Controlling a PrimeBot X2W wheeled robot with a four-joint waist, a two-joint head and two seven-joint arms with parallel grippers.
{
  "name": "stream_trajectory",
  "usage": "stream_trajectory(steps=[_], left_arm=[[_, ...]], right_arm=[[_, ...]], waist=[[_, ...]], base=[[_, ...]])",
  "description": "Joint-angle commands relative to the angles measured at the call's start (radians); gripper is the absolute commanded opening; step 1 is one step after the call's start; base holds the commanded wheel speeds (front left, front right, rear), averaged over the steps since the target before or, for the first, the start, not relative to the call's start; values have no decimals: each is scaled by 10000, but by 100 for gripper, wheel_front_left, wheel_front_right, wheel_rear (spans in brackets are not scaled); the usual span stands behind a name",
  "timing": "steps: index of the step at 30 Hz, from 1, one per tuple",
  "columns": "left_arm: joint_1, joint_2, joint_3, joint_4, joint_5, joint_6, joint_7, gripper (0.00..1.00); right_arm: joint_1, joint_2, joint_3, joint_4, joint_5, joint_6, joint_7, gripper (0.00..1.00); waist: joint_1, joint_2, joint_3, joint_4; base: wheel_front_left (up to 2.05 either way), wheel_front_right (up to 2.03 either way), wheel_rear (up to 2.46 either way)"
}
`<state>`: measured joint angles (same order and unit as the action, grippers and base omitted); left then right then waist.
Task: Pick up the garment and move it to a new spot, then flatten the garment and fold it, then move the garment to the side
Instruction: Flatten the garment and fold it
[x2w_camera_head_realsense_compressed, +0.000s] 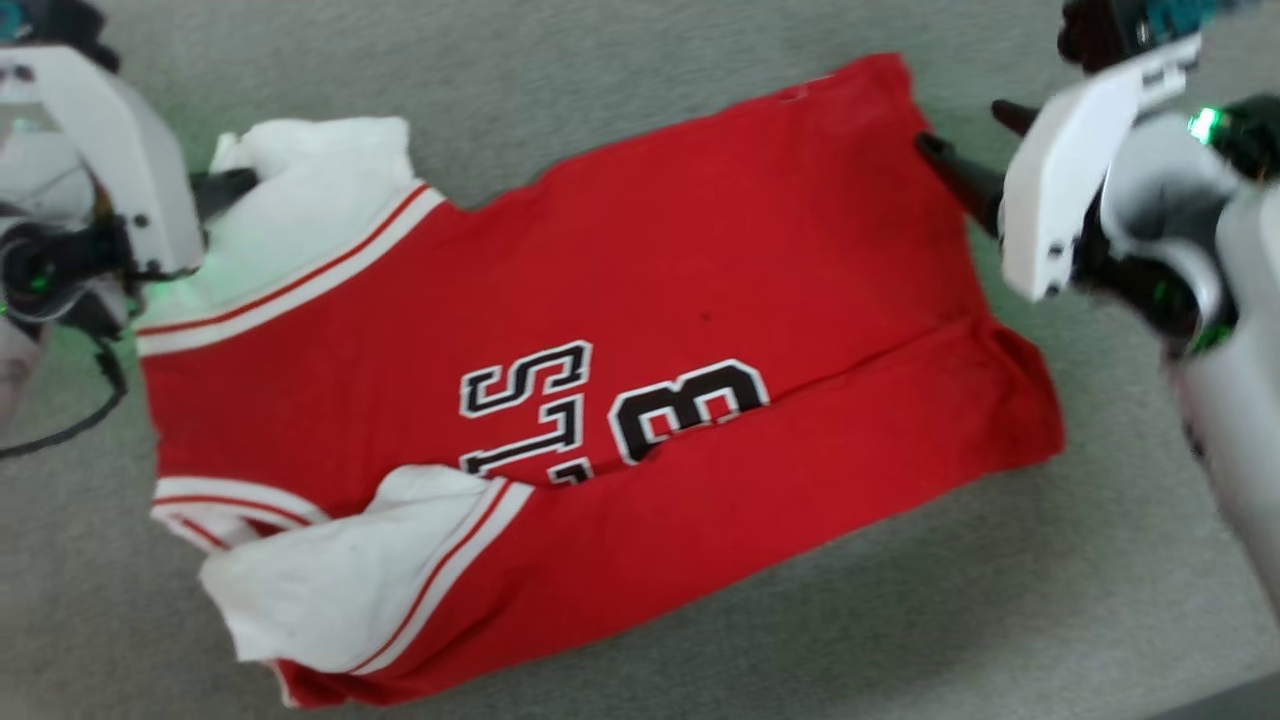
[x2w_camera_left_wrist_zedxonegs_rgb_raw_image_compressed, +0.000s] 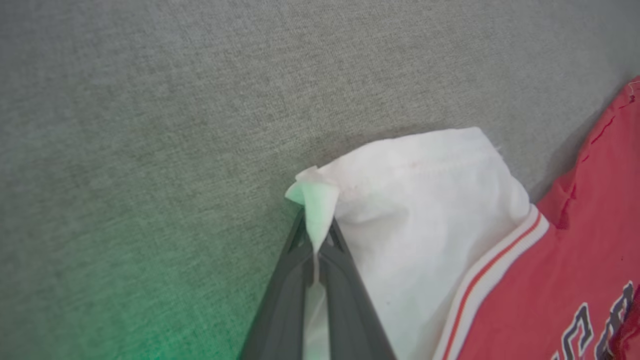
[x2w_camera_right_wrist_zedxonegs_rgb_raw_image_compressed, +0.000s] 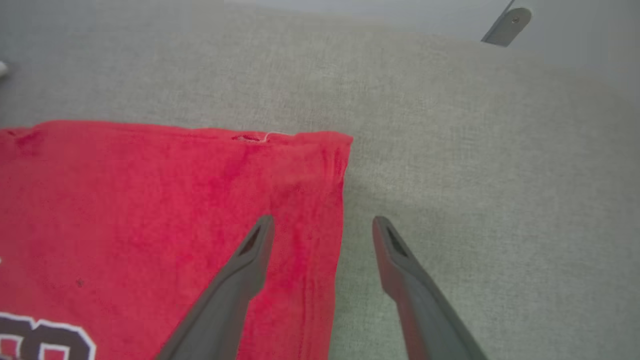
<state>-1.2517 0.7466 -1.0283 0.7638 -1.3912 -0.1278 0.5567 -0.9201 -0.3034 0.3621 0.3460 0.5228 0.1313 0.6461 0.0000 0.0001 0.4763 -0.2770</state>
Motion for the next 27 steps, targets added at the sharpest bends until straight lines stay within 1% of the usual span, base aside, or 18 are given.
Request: stream_trajectory(steps=[1, 6, 10, 12, 13, 14, 15, 16, 17, 19, 22, 24, 27], left_arm=[[138, -172, -246, -53, -70, -40, 80, 0], [-222, -320, -462, -367, -17, -31, -5, 0], [-415, -373, -663, -557, -44, -9, -82, 0], [-462, -389, -770, -628, -49, -5, -140, 0], [-481, -394, -819, -657, -74, -2, -165, 0], [-506, -410, -870, -697, -83, 3, -195, 0], [-528, -427, -913, -734, -102, 3, -222, 0], [-544, -438, -952, -763, -140, 3, -257, 0], [-576, -451, -988, -793, -151, 3, -297, 0], [-632, -473, -1024, -859, -188, 3, -465, 0], [-614, -567, -1059, -1021, -241, -10, -862, 0], [-554, -643, -1088, -1244, -302, -16, -1211, 0], [-452, -509, -1111, -1772, -387, -14, -1815, 0]], right_arm=[[-594, -46, 124, 564, 140, -10, 386, 100], [-1955, -101, 316, 2446, -71, -12, 976, 100], [-2655, 52, 412, 3623, -193, -12, 986, 100], [-2833, 154, 530, 4025, -133, -12, 919, 100], [-2928, 165, 562, 4209, -106, -12, 854, 96], [-3008, 184, 637, 4334, -77, -12, 779, 54], [-3057, 234, 673, 4456, 0, -12, 647, 32], [-3090, 268, 681, 4587, 65, -12, 526, 2], [-3124, 287, 738, 4709, 112, -12, 422, 0], [-3175, 289, 904, 4888, 220, -12, 240, 0], [-3143, 135, 1077, 5005, 500, -12, -171, 0], [-2995, -14, 1229, 4911, 718, -12, -538, 0], [-2593, -309, 1643, 4519, 1188, -12, -990, 0]], waist=[[0, -1, 310, 461], [0, -1, 650, 857], [0, -1, 829, 1046], [0, -1, 884, 1104], [0, -1, 902, 1127], [0, -1, 918, 1151], [0, -1, 934, 1174], [0, -1, 945, 1193], [0, -1, 943, 1214], [0, -1, 893, 1259], [0, -1, 629, 1403], [0, -1, 328, 1554], [0, -1, -226, 1761]], base=[[0, 0, 0], [0, 0, 0], [0, 0, 0], [0, 0, 0], [0, 0, 0], [0, 0, 0], [0, 0, 0], [0, 0, 0], [0, 0, 0], [0, 0, 0], [0, 0, 0], [0, 0, 0], [0, 0, 0]])
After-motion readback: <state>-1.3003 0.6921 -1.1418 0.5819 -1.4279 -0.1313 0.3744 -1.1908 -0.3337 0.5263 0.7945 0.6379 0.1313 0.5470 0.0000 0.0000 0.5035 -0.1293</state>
